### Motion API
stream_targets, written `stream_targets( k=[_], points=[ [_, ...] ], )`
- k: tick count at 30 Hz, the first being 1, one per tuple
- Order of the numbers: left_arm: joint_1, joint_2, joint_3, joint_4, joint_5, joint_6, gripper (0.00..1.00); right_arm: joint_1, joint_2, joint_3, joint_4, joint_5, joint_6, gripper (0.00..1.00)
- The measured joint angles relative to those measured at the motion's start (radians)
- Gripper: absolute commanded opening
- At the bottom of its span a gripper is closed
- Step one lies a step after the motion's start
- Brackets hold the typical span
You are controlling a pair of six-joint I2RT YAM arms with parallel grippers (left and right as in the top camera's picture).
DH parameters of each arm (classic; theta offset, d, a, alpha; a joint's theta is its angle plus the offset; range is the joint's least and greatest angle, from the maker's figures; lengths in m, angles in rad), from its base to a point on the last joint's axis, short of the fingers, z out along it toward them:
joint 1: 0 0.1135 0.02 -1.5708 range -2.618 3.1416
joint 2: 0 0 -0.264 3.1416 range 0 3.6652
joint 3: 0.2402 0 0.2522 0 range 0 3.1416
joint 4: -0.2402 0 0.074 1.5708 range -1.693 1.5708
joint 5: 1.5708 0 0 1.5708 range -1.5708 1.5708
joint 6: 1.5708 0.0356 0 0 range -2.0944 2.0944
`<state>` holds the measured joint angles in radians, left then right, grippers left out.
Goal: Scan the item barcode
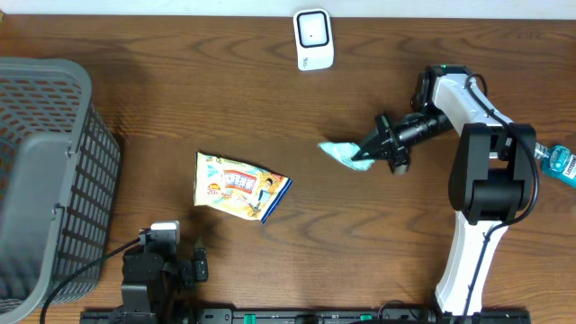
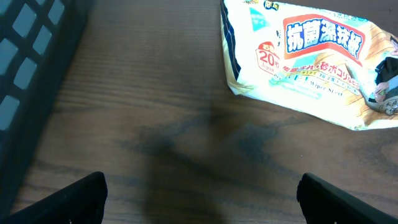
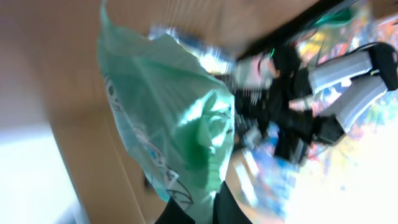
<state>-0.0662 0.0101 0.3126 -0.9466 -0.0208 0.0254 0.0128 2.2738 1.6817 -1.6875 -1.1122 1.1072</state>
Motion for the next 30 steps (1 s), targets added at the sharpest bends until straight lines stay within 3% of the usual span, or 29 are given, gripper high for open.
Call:
stream_targets(
  k=[6,14,22,30],
  points=[
    [0.0,0.0,0.0,0.0,0.0,0.0,0.97,0.007,-0.011,0.0,-0.01,-0.285,-0.337,0.01],
    [0.0,0.0,0.0,0.0,0.0,0.0,0.98,0.015,-0.219,0.0,-0.01,-0.349,-0.599,0.01],
    [0.0,0.0,0.0,0.0,0.0,0.0,0.98,0.029,-0.496,0.001,0.139,-0.029,-0.7,0.01],
    [0.0,0.0,0.0,0.0,0.0,0.0,0.98,0.053,-0.539,0.0,0.413,0.358,-0.709,0.01]
  ],
)
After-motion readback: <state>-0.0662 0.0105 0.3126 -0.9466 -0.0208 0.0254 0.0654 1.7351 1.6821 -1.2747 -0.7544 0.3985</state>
